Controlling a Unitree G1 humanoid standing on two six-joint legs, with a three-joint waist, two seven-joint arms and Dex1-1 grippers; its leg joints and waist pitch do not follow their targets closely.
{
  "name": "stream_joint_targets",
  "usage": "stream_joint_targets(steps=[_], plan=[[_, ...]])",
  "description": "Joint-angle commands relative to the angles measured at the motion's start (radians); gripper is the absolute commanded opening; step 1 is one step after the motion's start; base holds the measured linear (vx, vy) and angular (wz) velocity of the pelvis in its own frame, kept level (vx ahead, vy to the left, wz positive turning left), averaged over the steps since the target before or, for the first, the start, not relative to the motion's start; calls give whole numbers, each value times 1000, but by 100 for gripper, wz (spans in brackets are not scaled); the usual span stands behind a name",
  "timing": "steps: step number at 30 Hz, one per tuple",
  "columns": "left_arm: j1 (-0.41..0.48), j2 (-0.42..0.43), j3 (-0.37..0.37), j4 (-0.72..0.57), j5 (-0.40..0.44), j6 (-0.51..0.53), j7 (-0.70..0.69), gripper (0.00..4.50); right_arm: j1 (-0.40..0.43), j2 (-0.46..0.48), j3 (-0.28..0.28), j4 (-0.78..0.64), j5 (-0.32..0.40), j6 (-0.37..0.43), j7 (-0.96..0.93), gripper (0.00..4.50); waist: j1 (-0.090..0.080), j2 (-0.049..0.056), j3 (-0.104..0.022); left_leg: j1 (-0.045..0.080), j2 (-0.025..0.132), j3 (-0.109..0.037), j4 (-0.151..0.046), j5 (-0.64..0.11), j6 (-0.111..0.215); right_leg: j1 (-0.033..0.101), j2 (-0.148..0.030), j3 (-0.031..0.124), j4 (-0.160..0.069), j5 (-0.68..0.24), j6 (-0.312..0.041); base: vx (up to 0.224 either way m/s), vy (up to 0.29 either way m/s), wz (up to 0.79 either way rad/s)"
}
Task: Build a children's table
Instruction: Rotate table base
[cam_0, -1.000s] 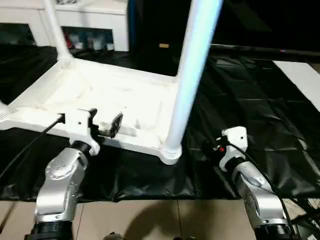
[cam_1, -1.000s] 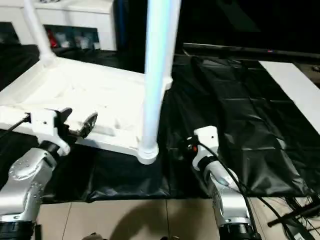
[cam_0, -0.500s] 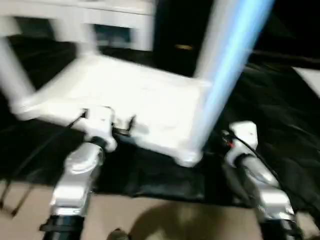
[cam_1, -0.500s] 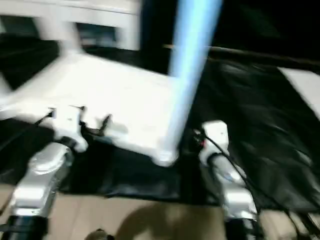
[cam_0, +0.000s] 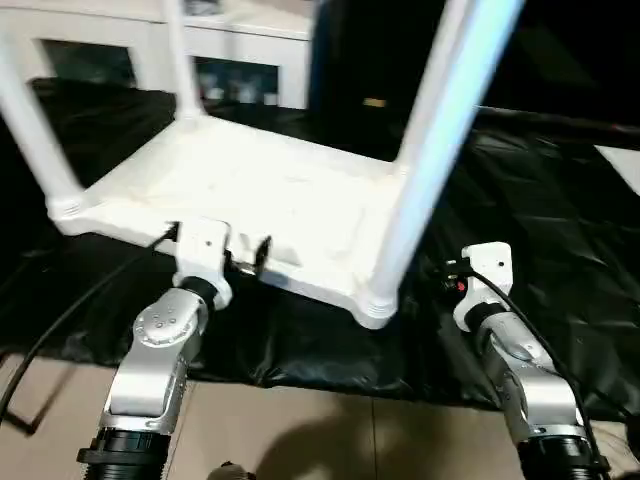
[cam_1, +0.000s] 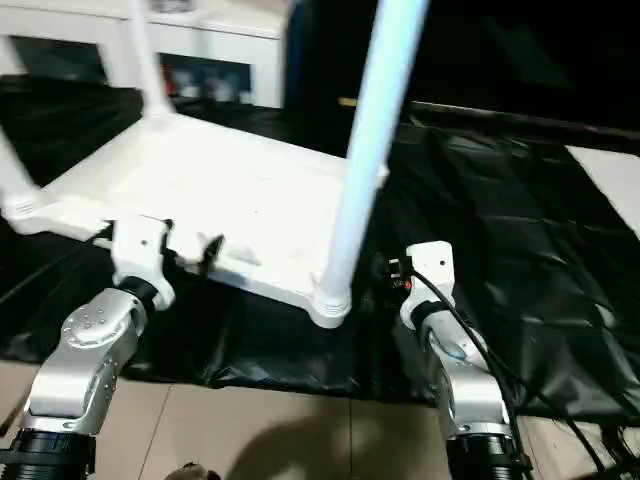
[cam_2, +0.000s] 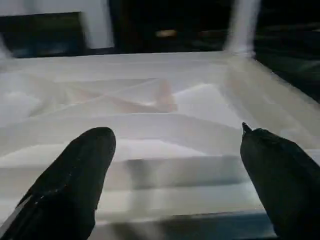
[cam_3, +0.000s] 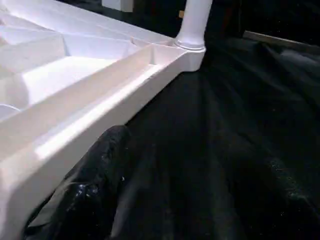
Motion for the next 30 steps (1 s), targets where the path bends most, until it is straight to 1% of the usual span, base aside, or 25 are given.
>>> stream_joint_targets(steps=[1, 2, 3, 5, 7, 8, 9, 11, 13, 14, 15, 16, 18, 19, 20, 21, 22, 23, 24, 25, 26, 27, 28, 29, 30], plan=[[-19, 6, -17, -10, -73, 2, -97, 450, -3, -28, -9, 4, -1, 12, 18, 311, 4, 9, -56, 22, 20, -8, -90, -428, -44, 16, -55, 44, -97, -459, -83, 0, 0, 0], [-31, 17, -26, 0, -71, -8, -117, 450, -4, -38, -12, 5, 12, 26, 40, 311, 4, 9, -56, 22, 20, -8, -90, -428, -44, 16, -55, 44, -97, -459, -83, 0, 0, 0], [-33, 18, -27, 2, -70, -10, -119, 450, -5, -39, -12, 5, 13, 27, 43, 311, 6, 8, -58, 19, 22, -6, -91, -406, -41, 19, -51, 46, -89, -407, -93, 0, 0, 0], [-78, 51, -55, 48, -57, -17, -185, 450, -10, -73, -7, 10, 26, 37, 100, 311, 10, 9, -60, 21, 21, -3, -89, -380, -34, 19, -49, 48, -86, -373, -100, 0, 0, 0], [-134, 95, -92, 119, -42, -59, -291, 450, -18, -116, 10, 20, 16, 32, 156, 311, 19, 3, -63, 23, 20, 3, -86, -338, -25, 19, -49, 52, -82, -359, -102, 0, 0, 0], [-134, 95, -92, 119, -42, -59, -291, 450, -18, -116, 10, 20, 16, 32, 156, 311, 20, 4, -62, 22, 20, 4, -86, -332, -24, 19, -50, 53, -83, -360, -103, 0, 0, 0], [-150, 108, -100, 140, -49, -73, -337, 450, -19, -128, 16, 22, 22, 32, 181, 311, 19, 2, -66, 14, 21, 4, -87, -293, -26, 29, -51, 53, -74, -317, -113, 0, 0, 0], [-175, 125, -107, 167, -76, -82, -424, 450, -20, -149, 26, 23, 28, 24, 221, 311, 22, 3, -73, 14, 24, 6, -83, -225, -22, 32, -50, 55, -58, -215, -140, 26, 0, -3], [-218, 202, -166, 198, -122, -60, -664, 450, -18, -194, 47, 21, 43, 18, 307, 311, 21, 5, -76, 13, 21, 8, -80, -185, -13, 36, -45, 57, -45, -137, -171, 50, 11, -5], [-238, 223, -187, 215, -122, -58, -724, 450, -16, -208, 54, 18, 50, 22, 341, 311, 19, 3, -76, 11, 17, 10, -78, -171, -5, 38, -41, 59, -40, -98, -183, 0, 0, 0], [-238, 223, -187, 215, -122, -58, -724, 450, -16, -208, 54, 18, 50, 22, 341, 311, 19, 3, -79, 15, 17, 13, -75, -161, 0, 37, -40, 60, -37, -72, -191, 0, 0, 0], [-281, 243, -224, 265, -104, -74, -797, 450, -9, -234, 71, 9, 54, 22, 398, 311, 19, 2, -83, 14, 16, 14, -71, -121, 15, 40, -39, 62, -28, -9, -210, 0, 0, 0], [-322, 249, -256, 329, -74, -118, -843, 450, -3, -255, 87, 3, 55, 22, 441, 311, 20, 7, -80, 16, 15, 19, -67, -117, 36, 36, -39, 65, -30, 8, -228, 0, 0, 0], [-339, 248, -269, 359, -57, -138, -858, 450, 1, -263, 94, 2, 54, 18, 457, 311, 20, 5, -79, 17, 15, 21, -67, -125, 39, 35, -39, 65, -32, -1, -231, 0, 0, 0], [-358, 244, -284, 395, -34, -169, -869, 450, 5, -272, 104, -1, 50, 11, 475, 311, 22, 8, -77, 17, 19, 20, -68, -148, 37, 37, -45, 67, -33, -28, -235, 0, 0, 0], [-372, 239, -293, 424, -18, -193, -880, 450, 8, -279, 110, -2, 48, 6, 489, 311, 21, 5, -74, 16, 18, 21, -70, -166, 36, 36, -44, 67, -40, -59, -229, 0, 0, 0], [-414, 220, -310, 507, 14, -246, -882, 450, 18, -292, 125, -12, 47, 5, 514, 311, 22, 7, -70, 20, 19, 21, -73, -228, 18, 32, -45, 68, -51, -150, -212, 0, 0, 0], [-424, 216, -314, 525, 19, -258, -883, 450, 20, -295, 127, -14, 47, 5, 520, 311, 22, 9, -70, 21, 20, 20, -73, -248, 10, 33, -47, 69, -53, -176, -206, 0, 0, 0], [-452, 202, -322, 577, 36, -296, -872, 450, 27, -300, 134, -25, 54, 11, 538, 311, 23, 4, -70, 20, 21, 17, -75, -269, -1, 35, -51, 69, -54, -213, -196, 0, 0, 0], [-476, 191, -331, 617, 45, -318, -874, 450, 33, -304, 138, -37, 64, 17, 557, 311, 23, 2, -68, 19, 18, 18, -76, -281, 1, 34, -48, 69, -61, -244, -185, 0, 0, 0], [-506, 176, -343, 667, 60, -350, -872, 450, 43, -309, 146, -58, 78, 25, 582, 311, 27, 3, -68, 27, 20, 18, -75, -308, -1, 29, -51, 69, -65, -281, -176, 0, 0, 0], [-521, 168, -349, 694, 66, -367, -874, 450, 47, -311, 150, -68, 84, 29, 594, 311, 27, 0, -68, 24, 20, 17, -75, -308, 0, 32, -51, 69, -67, -289, -171, 0, 0, 0], [-536, 160, -355, 721, 70, -377, -880, 423, 51, -314, 155, -76, 88, 32, 606, 311, 30, 3, -70, 23, 23, 13, -77, -306, -1, 33, -54, 68, -64, -293, -169, 0, 0, 0], [-550, 151, -358, 744, 74, -379, -881, 423, 55, -319, 162, -81, 86, 31, 615, 311, 28, 0, -68, 20, 22, 13, -77, -304, 0, 34, -53, 67, -66, -297, -169, 0, 0, 0], [-571, 137, -364, 780, 84, -390, -874, 416, 58, -327, 173, -81, 78, 28, 625, 311, 27, 2, -70, 21, 22, 14, -76, -303, 2, 32, -51, 68, -66, -287, -174, 0, 0, 0]])
